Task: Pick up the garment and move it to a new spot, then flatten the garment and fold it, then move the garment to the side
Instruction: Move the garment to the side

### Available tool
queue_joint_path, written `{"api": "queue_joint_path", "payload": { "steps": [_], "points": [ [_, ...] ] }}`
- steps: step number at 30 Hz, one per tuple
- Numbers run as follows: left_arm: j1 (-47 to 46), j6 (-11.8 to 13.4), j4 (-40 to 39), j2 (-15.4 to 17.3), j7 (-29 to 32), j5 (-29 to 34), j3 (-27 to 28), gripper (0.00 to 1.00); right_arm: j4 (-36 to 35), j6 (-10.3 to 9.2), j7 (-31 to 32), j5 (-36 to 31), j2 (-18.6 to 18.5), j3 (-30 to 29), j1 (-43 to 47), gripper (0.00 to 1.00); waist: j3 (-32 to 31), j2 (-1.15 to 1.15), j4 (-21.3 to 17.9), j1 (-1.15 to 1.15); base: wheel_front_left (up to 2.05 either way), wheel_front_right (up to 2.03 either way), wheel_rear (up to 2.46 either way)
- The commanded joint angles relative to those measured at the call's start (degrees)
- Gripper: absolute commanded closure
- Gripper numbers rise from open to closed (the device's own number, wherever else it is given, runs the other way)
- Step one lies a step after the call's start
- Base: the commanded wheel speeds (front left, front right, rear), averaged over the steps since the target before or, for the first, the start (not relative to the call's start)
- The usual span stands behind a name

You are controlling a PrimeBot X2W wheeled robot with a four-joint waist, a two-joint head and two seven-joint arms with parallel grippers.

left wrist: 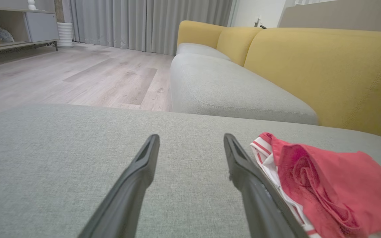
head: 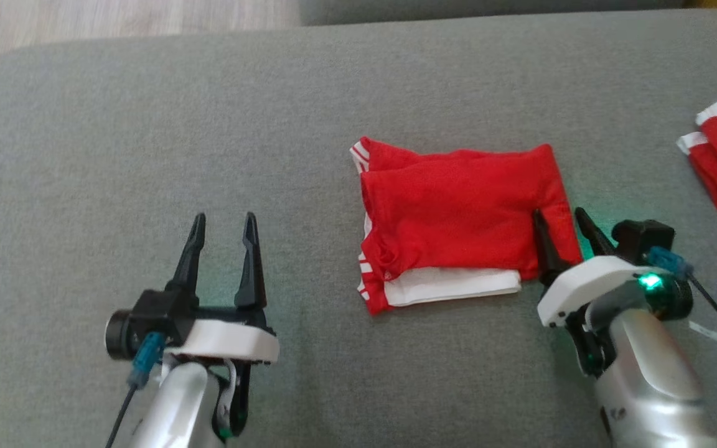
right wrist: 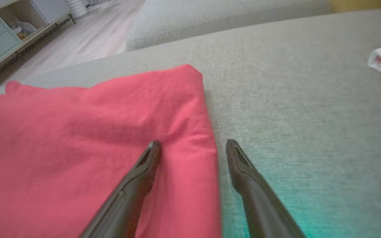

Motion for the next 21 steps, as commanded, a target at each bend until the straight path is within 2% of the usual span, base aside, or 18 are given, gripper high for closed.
{"api": "queue_joint_path", "payload": {
  "steps": [1, 7, 8, 9, 16, 21],
  "points": [
    [-2.65, -0.07, -1.68, 0.19, -0.55, 0.03, 1.47, 0.0, 0.51, -0.04, 0.15, 0.71, -0.04, 1.9, -2.73, 0.0, 0.91, 0.0, 0.74, -0.01, 0.0, 0.0, 0.0],
    [-3.18, 0.09, -1.86, 0.19, -0.55, 0.21, 1.68, 0.0, 8.1, -0.04, 1.64, 0.07, -0.04, 3.82, -5.58, 0.0, 1.35, 0.0, 0.99, -0.01, 0.0, 0.0, 0.0],
    [-3.25, 0.14, -1.86, 0.19, -0.55, 0.24, 1.7, 0.0, 9.13, -0.04, 1.56, -0.03, -0.04, 4.37, -6.01, 0.6, 1.26, 0.0, 0.95, -0.01, 0.0, 0.0, 0.0],
    [-3.28, 0.2, -1.86, 0.19, -0.55, 0.29, 1.72, 0.0, 9.9, -0.04, 1.1, -0.11, -0.04, 4.95, -6.39, 1.0, 1.05, 0.0, 0.83, -0.01, 0.0, 0.0, 0.0],
    [-2.79, 0.18, -2.1, 0.19, -0.55, 0.57, 1.73, 0.0, 11.48, -0.04, -4.45, -4.27, -0.32, 6.78, -8.44, 1.0, -1.72, 0.0, -1.75, -0.01, 0.0, 0.0, 0.0],
    [-2.38, 0.38, -2.6, 0.19, -0.55, 0.27, 1.29, 0.0, 9.12, -0.04, -5.94, -7.47, -2.63, 8.51, -9.0, 1.0, -3.6, 0.0, -4.68, -0.01, 0.0, 0.0, 0.0]
  ]
}}
